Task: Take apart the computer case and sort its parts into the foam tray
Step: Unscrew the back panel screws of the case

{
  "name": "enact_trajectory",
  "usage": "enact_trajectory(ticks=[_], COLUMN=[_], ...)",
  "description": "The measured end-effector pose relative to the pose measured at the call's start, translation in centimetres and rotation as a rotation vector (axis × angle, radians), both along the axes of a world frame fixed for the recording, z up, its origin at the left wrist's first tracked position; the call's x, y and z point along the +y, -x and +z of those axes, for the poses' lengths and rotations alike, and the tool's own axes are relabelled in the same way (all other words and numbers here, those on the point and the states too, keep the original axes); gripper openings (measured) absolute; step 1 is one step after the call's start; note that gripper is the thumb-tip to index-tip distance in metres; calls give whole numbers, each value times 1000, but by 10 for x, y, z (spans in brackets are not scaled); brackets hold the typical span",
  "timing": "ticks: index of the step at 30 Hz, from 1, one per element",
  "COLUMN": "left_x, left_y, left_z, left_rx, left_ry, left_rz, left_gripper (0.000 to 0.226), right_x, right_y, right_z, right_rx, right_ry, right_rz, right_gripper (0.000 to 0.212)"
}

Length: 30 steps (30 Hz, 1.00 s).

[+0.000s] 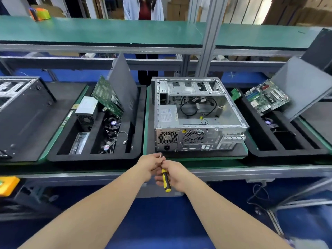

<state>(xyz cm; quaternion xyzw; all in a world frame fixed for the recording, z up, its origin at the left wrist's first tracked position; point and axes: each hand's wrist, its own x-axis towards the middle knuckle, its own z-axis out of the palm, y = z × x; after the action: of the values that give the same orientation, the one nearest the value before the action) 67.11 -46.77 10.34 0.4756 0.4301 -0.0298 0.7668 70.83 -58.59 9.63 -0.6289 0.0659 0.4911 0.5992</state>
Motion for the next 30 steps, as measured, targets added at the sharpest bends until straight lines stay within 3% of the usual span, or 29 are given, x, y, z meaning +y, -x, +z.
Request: enact_trajectory(ticks=[17, 30], left_x=[16, 22], left_y=[-17, -17], left_z=[-13, -13], left_rx=[-27, 50], left_ry=[-19, -84], left_rz=[20, 7], left_gripper=[29, 17], right_x=[10, 22], right_y=[-16, -10], right_z=[-8, -2], right_rx=[-86, 14], right_ry=[41, -31], right_rz=[45, -27], right_gripper=[25, 27])
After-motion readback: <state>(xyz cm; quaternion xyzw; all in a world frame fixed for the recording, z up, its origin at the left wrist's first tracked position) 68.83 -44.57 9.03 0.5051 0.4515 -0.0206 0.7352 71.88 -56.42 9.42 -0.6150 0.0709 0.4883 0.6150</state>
